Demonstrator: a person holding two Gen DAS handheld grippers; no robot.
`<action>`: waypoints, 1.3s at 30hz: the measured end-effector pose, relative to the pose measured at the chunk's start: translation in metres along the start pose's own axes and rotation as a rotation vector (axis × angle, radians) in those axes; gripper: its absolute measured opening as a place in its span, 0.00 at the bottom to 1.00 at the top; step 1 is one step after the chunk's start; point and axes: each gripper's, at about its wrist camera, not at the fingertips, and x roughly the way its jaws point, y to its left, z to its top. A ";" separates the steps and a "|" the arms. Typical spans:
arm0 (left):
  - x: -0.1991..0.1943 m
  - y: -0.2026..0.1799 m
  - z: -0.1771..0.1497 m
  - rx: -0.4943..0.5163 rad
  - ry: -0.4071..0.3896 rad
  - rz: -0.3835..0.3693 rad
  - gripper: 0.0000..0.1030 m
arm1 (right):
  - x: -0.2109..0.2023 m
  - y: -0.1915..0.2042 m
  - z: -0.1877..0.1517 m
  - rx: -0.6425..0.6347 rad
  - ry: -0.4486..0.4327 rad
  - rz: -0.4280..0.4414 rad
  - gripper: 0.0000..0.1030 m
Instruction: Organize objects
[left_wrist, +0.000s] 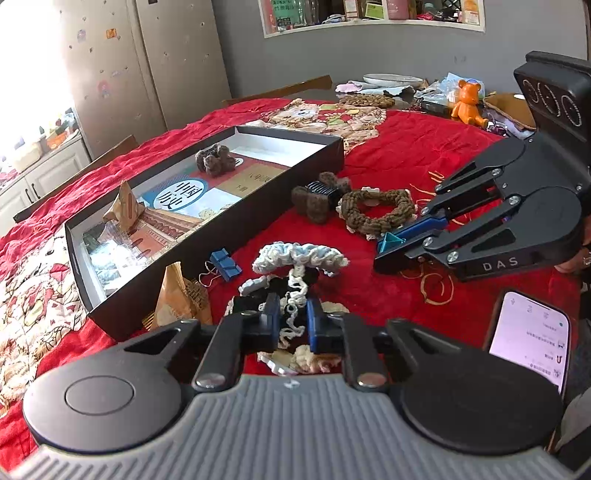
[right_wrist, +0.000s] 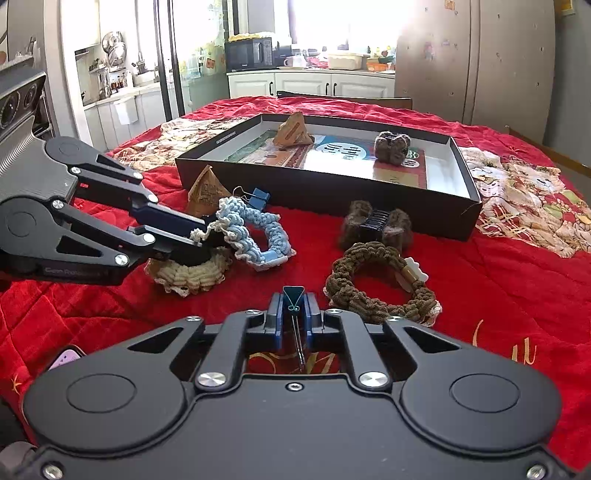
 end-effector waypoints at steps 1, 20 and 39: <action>0.000 0.001 0.000 -0.007 -0.001 -0.004 0.12 | 0.000 0.000 0.000 -0.001 -0.001 0.000 0.10; -0.032 0.018 0.019 -0.117 -0.098 -0.025 0.10 | -0.019 -0.002 0.018 -0.007 -0.067 -0.005 0.10; -0.041 0.053 0.067 -0.209 -0.258 0.053 0.10 | -0.026 -0.032 0.082 -0.021 -0.271 -0.097 0.10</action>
